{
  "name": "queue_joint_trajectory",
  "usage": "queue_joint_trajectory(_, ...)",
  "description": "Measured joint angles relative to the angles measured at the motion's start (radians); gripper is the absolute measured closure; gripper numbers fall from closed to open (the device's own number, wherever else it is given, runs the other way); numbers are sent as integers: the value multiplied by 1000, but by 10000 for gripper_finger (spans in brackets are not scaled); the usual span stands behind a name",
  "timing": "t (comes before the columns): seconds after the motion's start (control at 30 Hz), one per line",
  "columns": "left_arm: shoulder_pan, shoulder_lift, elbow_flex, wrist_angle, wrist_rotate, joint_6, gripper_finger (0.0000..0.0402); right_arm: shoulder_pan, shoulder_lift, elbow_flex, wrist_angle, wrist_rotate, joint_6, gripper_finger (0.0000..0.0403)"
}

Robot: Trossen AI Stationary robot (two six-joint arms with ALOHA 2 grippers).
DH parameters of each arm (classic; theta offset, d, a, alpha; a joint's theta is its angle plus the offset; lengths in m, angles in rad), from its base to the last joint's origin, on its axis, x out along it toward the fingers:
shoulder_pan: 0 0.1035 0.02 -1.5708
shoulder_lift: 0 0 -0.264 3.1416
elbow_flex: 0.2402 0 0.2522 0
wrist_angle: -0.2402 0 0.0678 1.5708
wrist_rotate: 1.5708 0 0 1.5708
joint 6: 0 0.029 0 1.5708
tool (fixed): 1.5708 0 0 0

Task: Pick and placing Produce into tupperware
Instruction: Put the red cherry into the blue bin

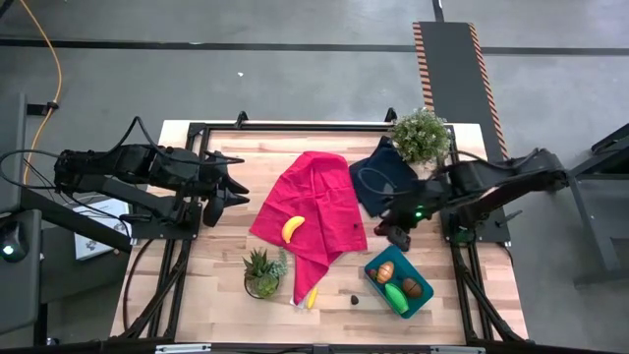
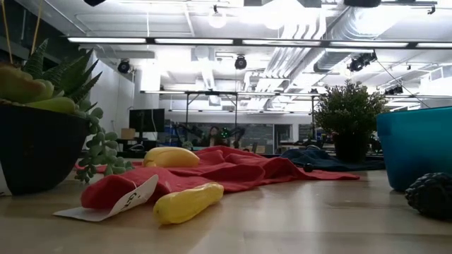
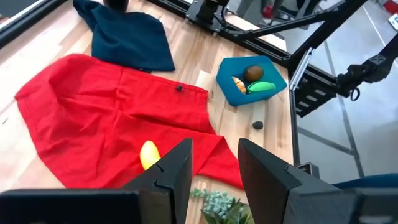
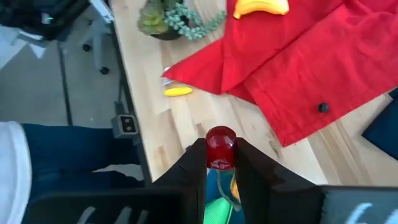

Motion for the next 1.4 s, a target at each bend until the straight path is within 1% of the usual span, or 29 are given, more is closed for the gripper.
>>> queue_joint_trajectory(0.13,0,0,0,0,0,-46,284,38,-59,0,-57,1,7,352)
queue_joint_trajectory(0.3,0,0,0,0,-1,-154,284,119,-124,0,-143,7,40,352)
queue_joint_trajectory(0.4,0,3,0,0,-2,-214,284,178,-153,0,-167,26,64,352)
queue_joint_trajectory(0.53,0,14,-1,1,-12,-251,284,242,-173,0,-172,54,82,352)
queue_joint_trajectory(0.67,0,34,-2,27,-30,-270,284,285,-171,0,-172,59,81,352)
queue_joint_trajectory(0.87,0,67,0,146,-30,-270,284,350,-158,0,-171,77,79,352)
queue_joint_trajectory(1.0,0,76,1,179,-39,-269,284,393,-150,0,-171,92,91,352)
queue_joint_trajectory(1.23,0,79,-1,172,-52,-270,284,457,-118,0,-171,133,131,352)
queue_joint_trajectory(1.4,0,79,-1,172,-55,-270,284,494,-65,0,-171,134,141,352)
